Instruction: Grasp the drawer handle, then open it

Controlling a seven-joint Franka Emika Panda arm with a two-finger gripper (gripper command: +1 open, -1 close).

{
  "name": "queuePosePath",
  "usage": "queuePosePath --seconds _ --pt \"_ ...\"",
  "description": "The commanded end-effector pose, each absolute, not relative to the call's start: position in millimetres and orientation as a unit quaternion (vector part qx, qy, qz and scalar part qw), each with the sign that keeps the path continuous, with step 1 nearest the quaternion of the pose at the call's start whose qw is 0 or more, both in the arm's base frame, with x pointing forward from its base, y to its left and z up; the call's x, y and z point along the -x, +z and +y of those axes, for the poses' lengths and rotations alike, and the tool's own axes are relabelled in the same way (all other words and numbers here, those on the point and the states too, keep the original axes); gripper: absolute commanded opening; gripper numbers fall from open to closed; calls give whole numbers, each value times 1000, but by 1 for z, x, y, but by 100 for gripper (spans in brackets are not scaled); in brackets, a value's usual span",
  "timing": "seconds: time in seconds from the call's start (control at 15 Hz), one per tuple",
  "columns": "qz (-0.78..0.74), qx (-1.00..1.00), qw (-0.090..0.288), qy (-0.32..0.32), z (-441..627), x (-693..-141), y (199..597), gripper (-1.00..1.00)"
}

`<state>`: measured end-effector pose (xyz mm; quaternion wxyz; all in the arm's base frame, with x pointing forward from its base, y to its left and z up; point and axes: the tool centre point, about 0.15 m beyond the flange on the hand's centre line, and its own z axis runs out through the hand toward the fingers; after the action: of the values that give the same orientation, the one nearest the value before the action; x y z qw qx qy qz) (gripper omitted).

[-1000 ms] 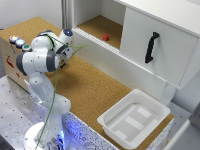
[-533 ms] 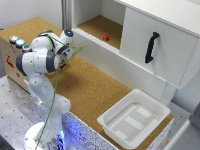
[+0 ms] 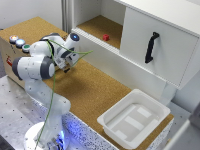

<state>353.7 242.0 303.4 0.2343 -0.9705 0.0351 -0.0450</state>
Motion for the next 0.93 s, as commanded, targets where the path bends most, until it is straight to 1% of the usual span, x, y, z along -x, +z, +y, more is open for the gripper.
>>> queuePosePath --seconds 0.0,0.33,0.67,0.8,0.87 --pt "57 970 233 -43 180 -367 271 -100" --pt "89 971 218 -42 144 -372 264 -100" --pt "125 970 200 -54 98 -374 270 -100" --pt "142 971 188 -50 85 -372 266 -100" --pt "148 971 179 -49 78 -370 268 100"
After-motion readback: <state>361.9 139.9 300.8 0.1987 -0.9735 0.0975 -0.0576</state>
